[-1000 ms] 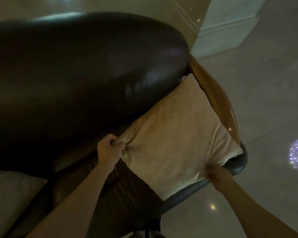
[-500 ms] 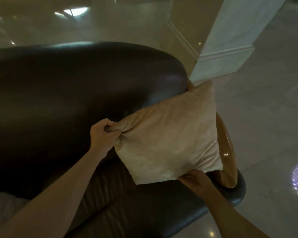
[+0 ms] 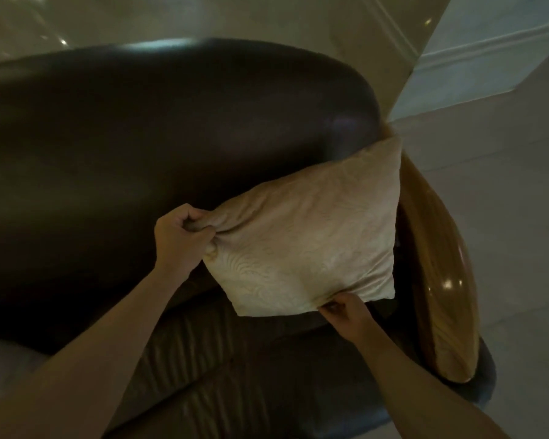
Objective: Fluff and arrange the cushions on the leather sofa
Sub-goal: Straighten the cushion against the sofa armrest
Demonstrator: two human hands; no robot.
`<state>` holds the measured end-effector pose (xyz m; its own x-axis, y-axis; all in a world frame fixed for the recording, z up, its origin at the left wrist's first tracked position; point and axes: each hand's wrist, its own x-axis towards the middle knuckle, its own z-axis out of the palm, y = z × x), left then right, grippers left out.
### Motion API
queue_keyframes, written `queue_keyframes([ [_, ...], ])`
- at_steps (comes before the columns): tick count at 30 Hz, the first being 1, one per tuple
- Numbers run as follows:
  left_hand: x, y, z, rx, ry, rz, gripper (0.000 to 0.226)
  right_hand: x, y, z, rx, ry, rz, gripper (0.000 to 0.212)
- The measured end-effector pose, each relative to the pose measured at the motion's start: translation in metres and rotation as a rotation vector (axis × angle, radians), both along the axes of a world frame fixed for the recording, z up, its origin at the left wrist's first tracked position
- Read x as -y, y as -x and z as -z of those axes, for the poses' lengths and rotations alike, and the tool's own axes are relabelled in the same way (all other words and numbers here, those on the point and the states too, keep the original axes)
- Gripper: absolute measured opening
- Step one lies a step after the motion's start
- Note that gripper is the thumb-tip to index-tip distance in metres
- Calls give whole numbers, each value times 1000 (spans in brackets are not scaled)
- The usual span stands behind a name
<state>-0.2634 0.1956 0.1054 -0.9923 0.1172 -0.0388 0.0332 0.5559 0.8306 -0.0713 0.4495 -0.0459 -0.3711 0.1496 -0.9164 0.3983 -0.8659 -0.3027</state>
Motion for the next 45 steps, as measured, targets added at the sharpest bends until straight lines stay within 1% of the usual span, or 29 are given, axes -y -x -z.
queue_keyframes([
  [4,6,6,7,-4,16,-42,39,1,21,18,-19,34,-25,27],
  [8,12,12,17,2,62,-69,36,8,39,34,-16,68,-31,28],
  [12,11,15,25,14,83,-61,35,15,47,48,0,102,-1,47],
  [15,5,18,28,3,101,8,29,18,45,55,8,127,21,51],
  [17,1,21,30,17,95,50,27,20,43,58,29,130,12,47],
  [20,-8,19,29,35,79,98,33,20,40,55,63,105,-90,33],
  [21,-10,18,29,30,78,102,35,21,40,52,64,111,-127,27],
  [25,-9,11,23,11,121,97,45,23,41,43,56,101,-210,19],
  [27,-4,4,16,32,118,90,47,25,39,38,71,62,-243,8],
  [30,3,-6,4,70,78,56,46,31,37,31,76,14,-279,11],
  [32,12,-14,-6,77,58,22,41,38,36,20,44,17,-304,10],
  [36,34,-34,-22,79,102,-11,40,52,34,-5,-35,-10,-353,10],
  [38,46,-46,-30,77,126,-12,39,61,35,-19,-91,-19,-382,13],
  [41,77,-70,-44,67,177,-27,39,85,34,-48,-157,-83,-465,31],
  [43,93,-84,-49,75,228,-20,41,100,35,-64,-181,-152,-540,40],
  [45,120,-102,-56,76,271,-12,42,122,33,-82,-199,-273,-671,47],
])
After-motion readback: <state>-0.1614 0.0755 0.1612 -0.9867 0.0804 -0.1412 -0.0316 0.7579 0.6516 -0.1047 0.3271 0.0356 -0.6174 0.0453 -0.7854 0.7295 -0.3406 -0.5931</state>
